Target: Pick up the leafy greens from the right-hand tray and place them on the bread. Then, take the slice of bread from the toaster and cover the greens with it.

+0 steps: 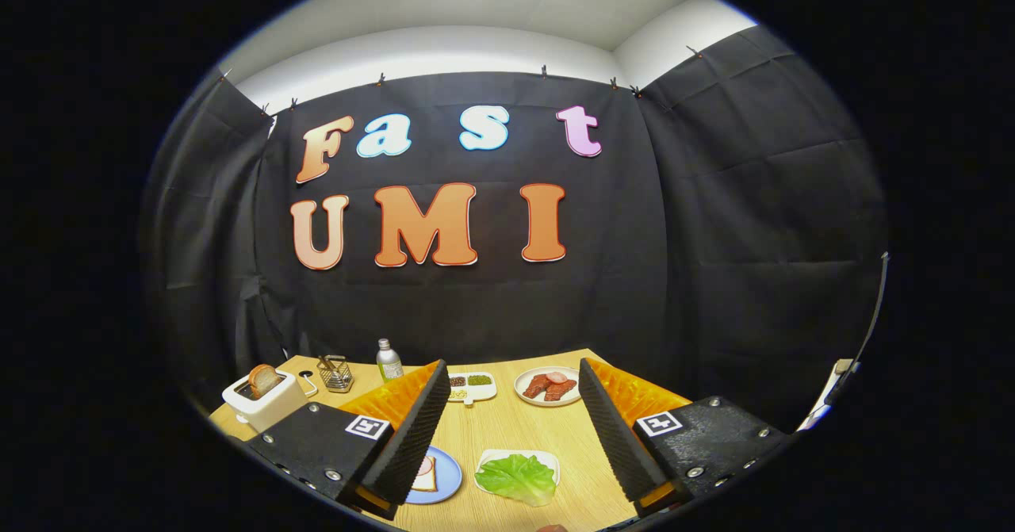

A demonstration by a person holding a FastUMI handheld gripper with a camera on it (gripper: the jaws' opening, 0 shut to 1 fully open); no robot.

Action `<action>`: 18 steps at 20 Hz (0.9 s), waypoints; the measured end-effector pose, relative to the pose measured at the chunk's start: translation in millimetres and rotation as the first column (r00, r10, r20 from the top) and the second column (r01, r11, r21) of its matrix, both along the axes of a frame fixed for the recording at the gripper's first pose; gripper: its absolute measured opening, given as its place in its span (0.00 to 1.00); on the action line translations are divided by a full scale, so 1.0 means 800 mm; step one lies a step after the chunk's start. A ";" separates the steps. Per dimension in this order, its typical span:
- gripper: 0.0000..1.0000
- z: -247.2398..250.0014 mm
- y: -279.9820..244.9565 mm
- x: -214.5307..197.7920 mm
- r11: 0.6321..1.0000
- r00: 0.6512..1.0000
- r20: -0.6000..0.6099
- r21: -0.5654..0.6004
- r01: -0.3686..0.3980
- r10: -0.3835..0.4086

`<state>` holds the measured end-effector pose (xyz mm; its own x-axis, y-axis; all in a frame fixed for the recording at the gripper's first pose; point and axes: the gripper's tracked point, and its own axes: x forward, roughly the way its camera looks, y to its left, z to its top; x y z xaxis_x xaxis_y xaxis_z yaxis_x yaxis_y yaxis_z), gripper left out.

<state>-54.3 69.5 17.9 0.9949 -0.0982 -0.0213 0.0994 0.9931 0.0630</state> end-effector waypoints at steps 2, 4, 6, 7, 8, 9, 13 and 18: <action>0.97 0.000 0.003 -0.003 1.000 1.000 0.004 -0.025 0.007 -0.007; 0.97 -0.008 0.003 -0.001 0.998 1.000 -0.005 -0.059 0.023 -0.023; 0.97 -0.021 0.008 0.001 0.998 0.999 -0.024 -0.065 0.020 -0.022; 0.97 -0.028 0.012 0.005 0.998 0.999 -0.034 -0.066 0.014 -0.016; 0.97 -0.041 0.016 0.010 0.998 0.999 -0.046 -0.069 0.006 -0.010; 0.97 -0.055 0.018 0.017 0.997 0.998 -0.066 -0.074 0.001 -0.006; 0.98 -0.126 0.024 0.047 0.997 0.985 -0.171 -0.076 -0.032 0.019; 0.98 -0.221 0.024 0.082 0.998 0.952 -0.305 -0.034 -0.047 0.035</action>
<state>11.4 88.5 -158.8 0.9452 -0.0643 -0.3202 0.0666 0.9978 -0.0037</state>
